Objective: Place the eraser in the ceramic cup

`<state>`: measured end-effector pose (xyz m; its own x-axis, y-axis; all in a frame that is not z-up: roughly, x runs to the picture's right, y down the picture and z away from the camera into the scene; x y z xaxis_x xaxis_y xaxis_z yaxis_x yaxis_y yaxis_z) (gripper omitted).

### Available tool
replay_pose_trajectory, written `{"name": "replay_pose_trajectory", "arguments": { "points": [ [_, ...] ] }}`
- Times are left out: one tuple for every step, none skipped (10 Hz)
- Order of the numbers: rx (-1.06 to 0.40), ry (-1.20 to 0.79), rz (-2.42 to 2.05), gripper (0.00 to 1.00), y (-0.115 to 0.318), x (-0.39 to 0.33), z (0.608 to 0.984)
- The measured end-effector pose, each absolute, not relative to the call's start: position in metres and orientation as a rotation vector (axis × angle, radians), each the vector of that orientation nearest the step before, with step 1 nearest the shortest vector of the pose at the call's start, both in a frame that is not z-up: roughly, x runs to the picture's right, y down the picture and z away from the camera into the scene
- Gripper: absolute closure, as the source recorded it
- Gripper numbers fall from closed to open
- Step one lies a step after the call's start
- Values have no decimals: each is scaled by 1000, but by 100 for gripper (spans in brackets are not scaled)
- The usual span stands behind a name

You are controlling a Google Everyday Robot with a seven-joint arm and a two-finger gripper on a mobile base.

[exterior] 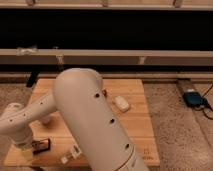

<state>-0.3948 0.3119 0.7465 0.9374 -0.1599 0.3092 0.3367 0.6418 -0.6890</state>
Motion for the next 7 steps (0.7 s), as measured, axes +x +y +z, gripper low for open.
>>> {"name": "replay_pose_trajectory", "arguments": {
  "points": [
    [-826,-231,-277,60,310,-394,748],
    [-824,-229,-275,70,310,-394,748],
    [-820,-227,-275,78,310,-394,748],
    [-815,-231,-274,88,309,-394,745],
    [-799,-256,-267,98,300,-400,737],
    [-788,-276,-261,100,293,-404,730],
    [-776,-302,-257,100,284,-409,720]
  ]
}}
